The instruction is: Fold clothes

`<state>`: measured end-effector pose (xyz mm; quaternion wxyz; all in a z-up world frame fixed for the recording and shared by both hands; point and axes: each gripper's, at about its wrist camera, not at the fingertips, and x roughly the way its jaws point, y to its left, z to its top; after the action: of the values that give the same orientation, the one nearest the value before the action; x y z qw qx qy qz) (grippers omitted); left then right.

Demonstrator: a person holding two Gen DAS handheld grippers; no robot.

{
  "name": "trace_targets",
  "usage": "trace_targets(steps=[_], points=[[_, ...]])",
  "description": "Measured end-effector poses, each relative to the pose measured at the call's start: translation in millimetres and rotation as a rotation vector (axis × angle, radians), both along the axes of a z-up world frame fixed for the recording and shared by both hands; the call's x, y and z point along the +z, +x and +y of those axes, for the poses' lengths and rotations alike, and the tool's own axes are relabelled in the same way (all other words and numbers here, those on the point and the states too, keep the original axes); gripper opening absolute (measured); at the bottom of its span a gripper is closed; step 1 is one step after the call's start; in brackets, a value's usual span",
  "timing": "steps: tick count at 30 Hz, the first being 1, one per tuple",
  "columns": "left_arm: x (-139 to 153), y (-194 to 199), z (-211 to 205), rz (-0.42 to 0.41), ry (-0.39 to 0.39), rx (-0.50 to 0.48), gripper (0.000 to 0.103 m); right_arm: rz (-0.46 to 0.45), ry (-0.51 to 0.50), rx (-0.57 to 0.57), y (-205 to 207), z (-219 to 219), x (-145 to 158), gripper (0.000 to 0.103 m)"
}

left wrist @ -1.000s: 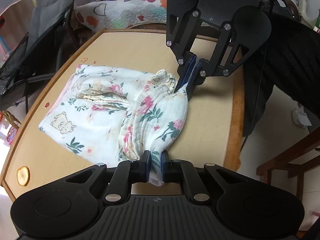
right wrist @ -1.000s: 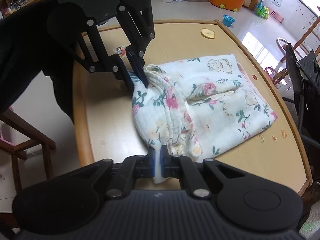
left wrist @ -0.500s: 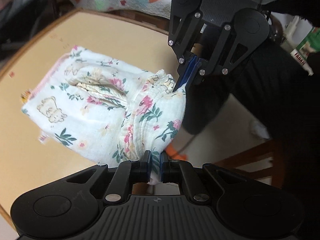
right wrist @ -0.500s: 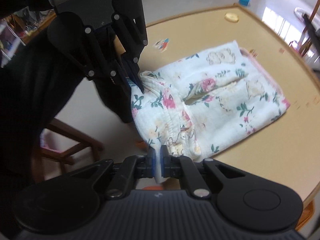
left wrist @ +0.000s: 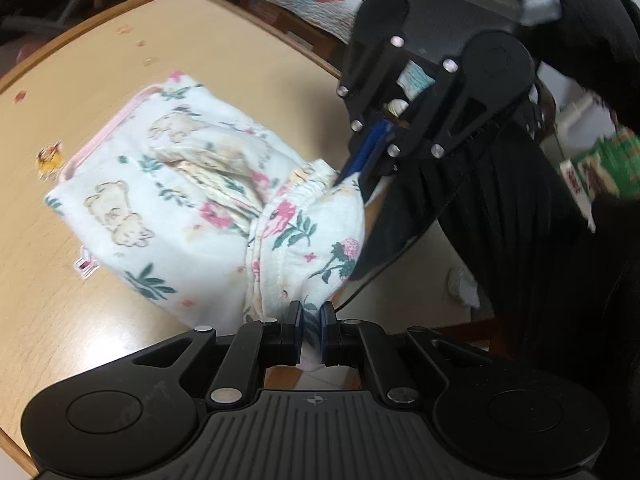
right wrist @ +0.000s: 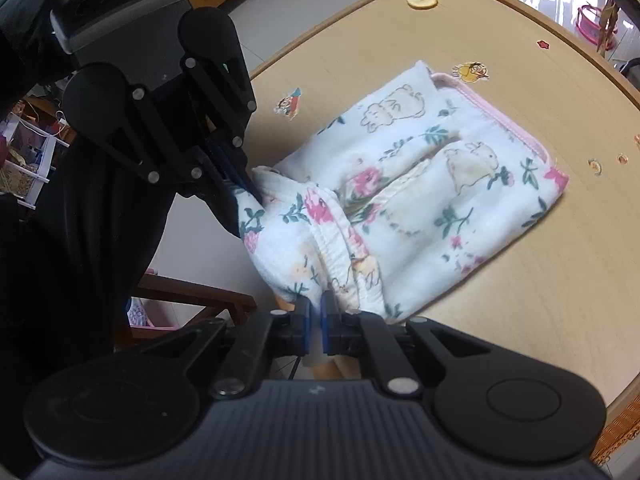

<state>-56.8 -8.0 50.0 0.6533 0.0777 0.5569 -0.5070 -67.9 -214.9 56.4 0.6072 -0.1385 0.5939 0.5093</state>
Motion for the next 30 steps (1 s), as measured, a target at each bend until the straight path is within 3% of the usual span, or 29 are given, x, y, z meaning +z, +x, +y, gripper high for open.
trace_targets(steps=[10,19,25,30], points=[[-1,23,7,0.039,-0.041,0.115,0.009,0.000,-0.011,-0.011,26,-3,3,0.007],[-5,34,12,-0.002,-0.053,0.194,0.009,-0.115,-0.003,-0.008,34,-6,10,0.010],[-2,29,13,-0.012,-0.064,0.196,0.009,-0.257,-0.002,0.071,19,-3,26,0.038],[-7,29,15,-0.008,-0.067,0.215,0.009,-0.265,0.045,0.132,8,8,42,0.047]])
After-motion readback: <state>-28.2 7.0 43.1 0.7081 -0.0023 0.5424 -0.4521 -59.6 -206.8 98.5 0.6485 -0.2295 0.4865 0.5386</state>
